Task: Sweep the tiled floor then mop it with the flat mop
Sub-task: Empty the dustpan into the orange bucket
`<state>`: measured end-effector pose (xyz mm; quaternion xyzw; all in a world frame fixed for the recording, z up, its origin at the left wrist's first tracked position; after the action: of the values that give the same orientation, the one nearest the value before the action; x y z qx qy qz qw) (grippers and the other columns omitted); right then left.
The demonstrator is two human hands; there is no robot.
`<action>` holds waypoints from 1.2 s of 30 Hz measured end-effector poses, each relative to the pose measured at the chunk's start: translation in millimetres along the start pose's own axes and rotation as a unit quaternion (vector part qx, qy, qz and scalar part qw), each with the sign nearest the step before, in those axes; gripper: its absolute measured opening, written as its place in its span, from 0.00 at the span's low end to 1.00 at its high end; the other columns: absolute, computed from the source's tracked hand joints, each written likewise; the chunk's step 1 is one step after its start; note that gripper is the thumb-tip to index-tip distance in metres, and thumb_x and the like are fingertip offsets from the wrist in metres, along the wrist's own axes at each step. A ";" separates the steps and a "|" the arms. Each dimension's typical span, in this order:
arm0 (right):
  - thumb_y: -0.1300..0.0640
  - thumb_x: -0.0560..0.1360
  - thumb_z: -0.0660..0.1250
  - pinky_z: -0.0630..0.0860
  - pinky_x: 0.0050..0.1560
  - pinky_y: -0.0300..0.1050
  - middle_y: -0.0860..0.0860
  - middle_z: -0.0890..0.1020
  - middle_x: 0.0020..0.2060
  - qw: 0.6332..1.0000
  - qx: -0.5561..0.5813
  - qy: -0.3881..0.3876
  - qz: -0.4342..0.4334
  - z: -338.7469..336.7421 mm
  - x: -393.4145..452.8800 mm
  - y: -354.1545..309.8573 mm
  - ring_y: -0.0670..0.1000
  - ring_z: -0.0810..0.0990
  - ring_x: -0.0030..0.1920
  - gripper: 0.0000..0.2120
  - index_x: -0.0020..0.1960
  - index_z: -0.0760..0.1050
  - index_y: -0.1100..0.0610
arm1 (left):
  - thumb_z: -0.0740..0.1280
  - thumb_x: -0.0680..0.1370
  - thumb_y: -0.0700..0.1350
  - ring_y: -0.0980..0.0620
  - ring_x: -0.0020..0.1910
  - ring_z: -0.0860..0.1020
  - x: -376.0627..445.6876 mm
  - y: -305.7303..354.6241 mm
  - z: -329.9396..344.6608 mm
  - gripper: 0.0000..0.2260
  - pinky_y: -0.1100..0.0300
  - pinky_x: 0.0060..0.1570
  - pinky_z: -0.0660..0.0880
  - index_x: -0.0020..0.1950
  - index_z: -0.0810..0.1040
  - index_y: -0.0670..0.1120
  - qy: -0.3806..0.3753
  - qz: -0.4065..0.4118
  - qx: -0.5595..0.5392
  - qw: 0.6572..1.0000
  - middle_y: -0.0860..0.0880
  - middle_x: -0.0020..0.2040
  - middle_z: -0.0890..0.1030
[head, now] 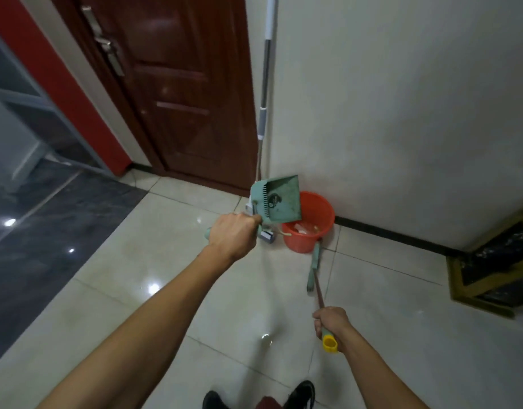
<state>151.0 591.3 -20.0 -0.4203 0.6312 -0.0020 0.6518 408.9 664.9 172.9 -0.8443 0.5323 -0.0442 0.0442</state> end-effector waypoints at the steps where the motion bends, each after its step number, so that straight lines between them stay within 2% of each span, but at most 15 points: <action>1: 0.74 0.73 0.64 0.69 0.21 0.39 0.58 0.73 0.21 1.000 -0.001 -0.005 0.006 10.3 -3.2 2.4 0.52 0.69 0.17 0.03 0.42 0.73 0.70 | 0.64 0.75 0.44 0.39 0.39 0.81 -12.4 -11.5 3.4 0.11 0.55 0.33 0.66 0.55 0.80 0.52 0.001 -0.019 -0.006 1.000 0.45 0.43 0.84; 5: 0.73 0.73 0.63 0.69 0.22 0.39 0.58 0.74 0.23 0.999 -0.033 -0.020 0.029 52.4 -20.0 17.2 0.51 0.70 0.18 0.03 0.42 0.74 0.70 | 0.65 0.76 0.47 0.40 0.40 0.81 -68.9 -60.6 22.7 0.13 0.54 0.36 0.71 0.61 0.79 0.54 -0.011 -0.071 -0.046 0.996 0.46 0.45 0.84; 10: 0.73 0.75 0.62 0.68 0.21 0.37 0.58 0.74 0.24 0.996 -0.065 -0.046 0.048 114.5 -50.2 45.6 0.51 0.69 0.18 0.02 0.46 0.73 0.71 | 0.64 0.77 0.47 0.41 0.41 0.82 -157.6 -126.1 53.6 0.15 0.54 0.39 0.75 0.63 0.79 0.56 -0.035 -0.132 -0.088 0.987 0.47 0.46 0.85; 13: 0.71 0.77 0.61 0.69 0.21 0.38 0.58 0.74 0.25 0.992 -0.089 -0.065 0.054 158.5 -74.2 68.2 0.51 0.70 0.18 0.03 0.47 0.73 0.71 | 0.64 0.77 0.47 0.41 0.40 0.82 -219.9 -166.5 74.0 0.16 0.55 0.37 0.74 0.63 0.79 0.58 -0.039 -0.178 -0.115 0.977 0.46 0.45 0.85; 17: 0.69 0.78 0.61 0.69 0.21 0.38 0.61 0.76 0.31 0.991 -0.087 -0.082 0.053 222.2 -97.4 97.7 0.50 0.72 0.19 0.03 0.49 0.72 0.70 | 0.64 0.77 0.49 0.41 0.42 0.82 -304.4 -217.2 105.4 0.17 0.53 0.40 0.78 0.65 0.79 0.59 -0.063 -0.239 -0.147 0.958 0.46 0.46 0.85; 22: 0.67 0.78 0.62 0.69 0.21 0.38 0.61 0.79 0.27 0.989 -0.086 -0.099 0.070 299.6 -113.3 131.8 0.52 0.72 0.24 0.04 0.50 0.72 0.69 | 0.64 0.78 0.51 0.42 0.42 0.82 -400.2 -271.0 142.8 0.14 0.54 0.41 0.77 0.63 0.79 0.60 -0.106 -0.291 -0.156 0.938 0.48 0.45 0.85; 24: 0.67 0.78 0.62 0.69 0.22 0.38 0.63 0.80 0.29 0.988 -0.086 -0.105 0.072 328.1 -115.5 143.4 0.53 0.72 0.24 0.04 0.50 0.72 0.68 | 0.64 0.78 0.51 0.42 0.40 0.82 -433.9 -290.3 154.3 0.13 0.54 0.40 0.78 0.61 0.80 0.59 -0.116 -0.314 -0.154 0.930 0.47 0.44 0.84; 27: 0.67 0.78 0.61 0.68 0.22 0.38 0.65 0.79 0.35 0.987 -0.080 -0.117 0.073 367.3 -117.2 158.8 0.50 0.71 0.21 0.04 0.50 0.73 0.67 | 0.64 0.79 0.50 0.42 0.37 0.81 -478.7 -312.0 169.2 0.12 0.52 0.40 0.80 0.59 0.81 0.58 -0.128 -0.356 -0.160 0.912 0.47 0.41 0.84; 32: 0.64 0.79 0.60 0.71 0.23 0.39 0.67 0.82 0.44 0.983 -0.040 -0.153 0.095 413.0 -114.3 187.4 0.49 0.72 0.24 0.06 0.55 0.71 0.65 | 0.63 0.79 0.49 0.46 0.32 0.79 -532.8 -322.7 192.5 0.09 0.54 0.35 0.79 0.56 0.82 0.55 -0.154 -0.381 -0.152 0.899 0.50 0.36 0.81; 34: 0.64 0.80 0.57 0.71 0.23 0.39 0.65 0.81 0.43 0.980 -0.073 -0.157 0.100 421.9 -114.3 202.4 0.51 0.72 0.27 0.09 0.58 0.70 0.65 | 0.63 0.80 0.49 0.49 0.31 0.78 -546.7 -320.2 199.2 0.09 0.55 0.34 0.79 0.55 0.82 0.54 -0.173 -0.379 -0.148 0.897 0.51 0.35 0.80; 36: 0.65 0.80 0.56 0.70 0.24 0.39 0.62 0.77 0.39 0.975 -0.144 -0.147 0.082 424.1 -114.2 217.2 0.52 0.71 0.28 0.11 0.61 0.68 0.58 | 0.62 0.81 0.49 0.49 0.31 0.78 -558.2 -316.6 203.0 0.09 0.53 0.34 0.80 0.54 0.82 0.54 -0.189 -0.384 -0.159 0.890 0.52 0.35 0.80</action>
<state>362.8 1023.9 -109.5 -0.4525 0.5544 0.2045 0.6679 477.1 1310.4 -5.4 -0.9708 0.1484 0.1884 -0.0112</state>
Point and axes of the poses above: each hand's wrist, its own x-axis towards the middle knuckle, its own z-axis out of the palm, y = z × x, the point moved 2 cm from there along x, towards the middle knuckle
